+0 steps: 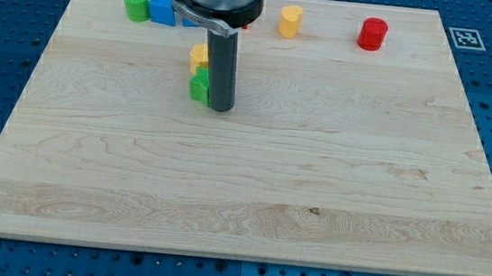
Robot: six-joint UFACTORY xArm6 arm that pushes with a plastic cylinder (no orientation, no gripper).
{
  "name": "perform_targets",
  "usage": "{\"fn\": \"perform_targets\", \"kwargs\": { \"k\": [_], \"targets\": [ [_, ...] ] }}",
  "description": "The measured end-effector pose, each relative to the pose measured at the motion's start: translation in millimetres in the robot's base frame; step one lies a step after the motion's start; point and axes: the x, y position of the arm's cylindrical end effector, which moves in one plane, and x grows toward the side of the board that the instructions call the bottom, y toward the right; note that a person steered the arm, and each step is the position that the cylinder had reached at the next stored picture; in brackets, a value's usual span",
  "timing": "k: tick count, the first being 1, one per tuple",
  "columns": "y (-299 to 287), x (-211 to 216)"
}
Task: Point your arm at the yellow heart
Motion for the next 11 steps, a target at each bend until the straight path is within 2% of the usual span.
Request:
{"fn": "perform_targets", "kwargs": {
  "k": [1,2,6,9,11],
  "targets": [
    [12,0],
    [48,0],
    [62,-99],
    [122,-124],
    [126,-160]
  ]
}}
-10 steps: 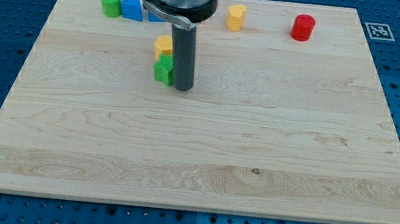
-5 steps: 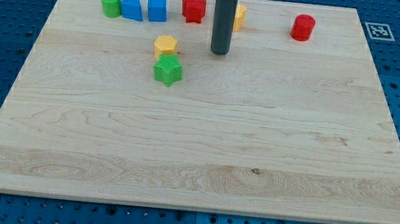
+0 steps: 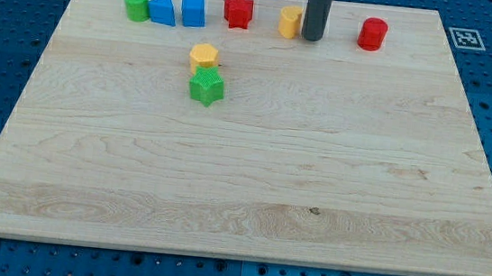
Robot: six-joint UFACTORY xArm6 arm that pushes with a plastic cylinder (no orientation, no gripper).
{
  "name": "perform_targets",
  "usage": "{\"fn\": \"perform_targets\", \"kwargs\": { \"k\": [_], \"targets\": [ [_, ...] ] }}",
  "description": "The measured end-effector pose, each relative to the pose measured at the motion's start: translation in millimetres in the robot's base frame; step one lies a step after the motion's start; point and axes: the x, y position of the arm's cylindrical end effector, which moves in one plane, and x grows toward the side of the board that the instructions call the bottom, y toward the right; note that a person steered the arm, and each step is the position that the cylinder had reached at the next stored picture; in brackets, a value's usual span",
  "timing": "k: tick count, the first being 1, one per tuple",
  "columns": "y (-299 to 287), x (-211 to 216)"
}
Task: Point your arm at the yellow heart
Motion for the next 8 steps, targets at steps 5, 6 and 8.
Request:
{"fn": "perform_targets", "kwargs": {
  "k": [5,6,8],
  "targets": [
    [5,-50],
    [5,-74],
    [-7,-33]
  ]
}}
